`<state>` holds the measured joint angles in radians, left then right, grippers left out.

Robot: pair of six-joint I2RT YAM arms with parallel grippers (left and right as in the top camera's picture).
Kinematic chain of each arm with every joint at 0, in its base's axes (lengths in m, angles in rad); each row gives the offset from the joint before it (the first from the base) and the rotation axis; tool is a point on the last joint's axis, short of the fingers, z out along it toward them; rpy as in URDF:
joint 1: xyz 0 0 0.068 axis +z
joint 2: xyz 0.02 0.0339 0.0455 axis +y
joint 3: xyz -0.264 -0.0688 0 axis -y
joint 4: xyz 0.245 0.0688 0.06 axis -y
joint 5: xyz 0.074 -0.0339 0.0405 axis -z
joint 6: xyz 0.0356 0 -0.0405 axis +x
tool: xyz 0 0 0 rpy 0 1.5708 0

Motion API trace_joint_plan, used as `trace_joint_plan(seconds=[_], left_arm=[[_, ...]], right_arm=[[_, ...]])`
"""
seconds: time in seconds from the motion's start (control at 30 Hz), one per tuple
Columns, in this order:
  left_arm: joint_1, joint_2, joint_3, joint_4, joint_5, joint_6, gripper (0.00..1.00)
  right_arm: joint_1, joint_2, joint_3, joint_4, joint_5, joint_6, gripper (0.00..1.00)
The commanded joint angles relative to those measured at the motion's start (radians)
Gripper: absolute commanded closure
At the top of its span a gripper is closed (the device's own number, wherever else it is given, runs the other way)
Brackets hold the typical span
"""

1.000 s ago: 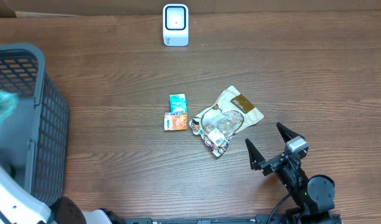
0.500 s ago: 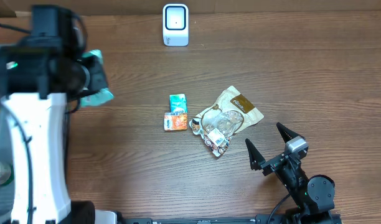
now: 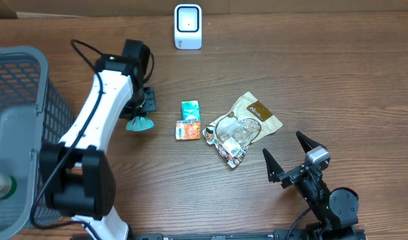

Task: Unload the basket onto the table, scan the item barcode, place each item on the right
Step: 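Lift the wipes pack out of the basket and set it on the table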

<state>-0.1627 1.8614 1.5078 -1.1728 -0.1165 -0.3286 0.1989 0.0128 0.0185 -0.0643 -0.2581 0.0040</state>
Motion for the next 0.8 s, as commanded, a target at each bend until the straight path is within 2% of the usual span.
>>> trace_joint_plan(seconds=[0.0, 0.03, 0.1, 0.23, 0.27, 0.3, 0.47, 0.6, 0.7, 0.77], left_arm=[[-0.016, 0.047, -0.011, 0.032, 0.05, 0.069, 0.95], [-0.021, 0.051, -0.011, 0.039, 0.069, 0.078, 0.93], [-0.029, 0.056, -0.011, 0.049, 0.085, 0.082, 0.76], [-0.041, 0.054, 0.04, 0.01, 0.084, 0.081, 0.26], [-0.041, 0.054, 0.069, -0.015, 0.084, 0.08, 0.07], [-0.039, 0.054, 0.111, -0.052, 0.082, 0.078, 0.02], [-0.003, 0.053, 0.476, -0.3, 0.059, 0.024, 0.02], [0.08, 0.053, 0.867, -0.519, 0.03, 0.0, 0.0], [0.148, 0.01, 1.043, -0.517, 0.179, 0.132, 0.0], [0.18, -0.037, 1.098, -0.517, 0.209, 0.2, 0.0]], right_arm=[[0.004, -0.01, -0.011, 0.005, 0.002, 0.004, 0.0], [0.004, -0.01, -0.011, 0.005, 0.002, 0.004, 0.0], [0.004, -0.01, -0.011, 0.005, 0.002, 0.004, 0.0], [0.004, -0.01, -0.011, 0.005, 0.002, 0.004, 0.0], [0.004, -0.01, -0.011, 0.005, 0.002, 0.004, 0.0], [0.004, -0.01, -0.011, 0.005, 0.002, 0.004, 0.0], [0.004, -0.01, -0.011, 0.005, 0.002, 0.004, 0.0], [0.004, -0.01, -0.011, 0.005, 0.002, 0.004, 0.0], [0.004, -0.01, -0.011, 0.005, 0.002, 0.004, 0.0], [0.004, -0.01, -0.011, 0.005, 0.002, 0.004, 0.0]])
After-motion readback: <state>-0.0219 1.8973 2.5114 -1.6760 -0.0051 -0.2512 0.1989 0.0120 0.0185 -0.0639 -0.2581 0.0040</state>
